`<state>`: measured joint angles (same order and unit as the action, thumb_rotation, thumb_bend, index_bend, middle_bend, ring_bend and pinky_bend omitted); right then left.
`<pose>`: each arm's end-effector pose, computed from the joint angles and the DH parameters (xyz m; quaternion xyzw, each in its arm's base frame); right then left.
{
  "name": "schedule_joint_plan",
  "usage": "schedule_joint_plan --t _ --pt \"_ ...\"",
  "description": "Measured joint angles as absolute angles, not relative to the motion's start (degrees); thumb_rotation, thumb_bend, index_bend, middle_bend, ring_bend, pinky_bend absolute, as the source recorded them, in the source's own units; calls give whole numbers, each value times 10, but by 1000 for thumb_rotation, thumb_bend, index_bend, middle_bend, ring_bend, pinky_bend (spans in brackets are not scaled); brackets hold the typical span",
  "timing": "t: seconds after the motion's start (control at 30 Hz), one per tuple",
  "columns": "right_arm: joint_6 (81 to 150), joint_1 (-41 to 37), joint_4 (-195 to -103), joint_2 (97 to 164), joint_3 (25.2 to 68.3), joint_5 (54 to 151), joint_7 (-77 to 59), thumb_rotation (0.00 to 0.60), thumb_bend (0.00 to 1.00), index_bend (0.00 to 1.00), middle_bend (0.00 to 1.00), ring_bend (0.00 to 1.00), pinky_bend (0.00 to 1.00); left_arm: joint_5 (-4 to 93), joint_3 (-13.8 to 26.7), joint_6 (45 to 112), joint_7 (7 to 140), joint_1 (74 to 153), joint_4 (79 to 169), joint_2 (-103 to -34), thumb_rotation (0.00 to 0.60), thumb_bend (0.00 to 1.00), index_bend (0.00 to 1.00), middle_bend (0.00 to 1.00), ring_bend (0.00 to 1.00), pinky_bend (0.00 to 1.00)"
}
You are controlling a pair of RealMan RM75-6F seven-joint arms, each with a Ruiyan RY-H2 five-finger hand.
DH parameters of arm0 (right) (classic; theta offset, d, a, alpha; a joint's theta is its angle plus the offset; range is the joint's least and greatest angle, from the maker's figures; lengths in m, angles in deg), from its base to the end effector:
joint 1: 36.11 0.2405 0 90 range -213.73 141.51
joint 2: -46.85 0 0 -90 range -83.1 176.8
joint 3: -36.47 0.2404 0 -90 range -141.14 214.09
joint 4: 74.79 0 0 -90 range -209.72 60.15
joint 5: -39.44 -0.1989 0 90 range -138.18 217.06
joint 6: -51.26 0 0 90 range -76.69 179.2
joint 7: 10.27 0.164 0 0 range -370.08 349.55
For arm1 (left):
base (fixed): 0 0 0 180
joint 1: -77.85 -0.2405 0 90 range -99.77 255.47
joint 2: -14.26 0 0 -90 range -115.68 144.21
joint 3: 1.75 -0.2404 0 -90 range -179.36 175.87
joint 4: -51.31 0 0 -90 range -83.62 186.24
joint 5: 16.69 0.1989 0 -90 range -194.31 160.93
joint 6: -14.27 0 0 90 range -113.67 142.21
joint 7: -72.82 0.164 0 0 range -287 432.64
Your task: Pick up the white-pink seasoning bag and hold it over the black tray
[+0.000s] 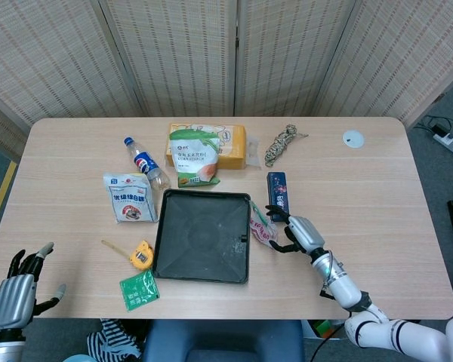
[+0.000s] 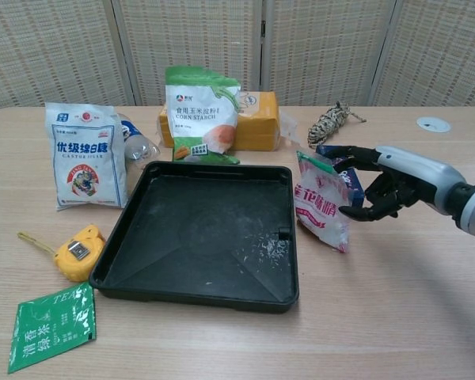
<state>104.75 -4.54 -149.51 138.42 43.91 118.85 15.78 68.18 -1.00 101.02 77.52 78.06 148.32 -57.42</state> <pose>-0.1989 -0.3155 -0.0292 0.6002 -0.5982 0.4495 0.2826 -0.2821 0.1668 0.1168 -0.5513 -0.4570 -0.3947 0.5756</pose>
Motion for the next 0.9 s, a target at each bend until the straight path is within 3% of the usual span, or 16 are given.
schedule_joint_plan --t 0.2,0.37,0.43,0.53,0.6,0.7,0.77,0.9 --pt "1083 -63 -1531 1367 426 1204 139 600 368 100 234 875 765 684 -10 1009 774 782 1482 -576 600 351 114 215 192 70" --pt "1143 -90 -1565 1341 417 1222 108 600 368 123 315 853 765 681 -6 1010 772 783 1480 -574 600 351 115 215 192 70" --pt "1176 -105 -1574 1332 413 1228 79 600 368 183 321 814 765 679 -5 1009 772 785 1479 -576 600 351 116 215 192 70" --pt "1224 -130 -1588 1316 409 1235 29 600 367 247 325 653 746 677 -3 1007 774 787 1477 -577 600 351 118 215 192 70" --pt "1259 -150 -1602 1297 403 1239 -13 600 368 262 325 532 666 675 -2 1006 775 788 1476 -579 600 351 118 215 192 70" --pt "1287 -177 -1629 1256 392 1241 -68 600 369 263 325 348 432 673 1 1006 775 789 1475 -582 600 351 118 215 192 70" --pt "1298 -194 -1651 1221 382 1241 -91 600 368 263 325 285 346 673 1 1007 776 789 1474 -584 600 351 118 215 192 70" --pt "1329 -230 -1682 1161 367 1246 -103 600 368 263 322 249 300 677 2 1014 780 789 1474 -589 600 351 118 215 192 69"
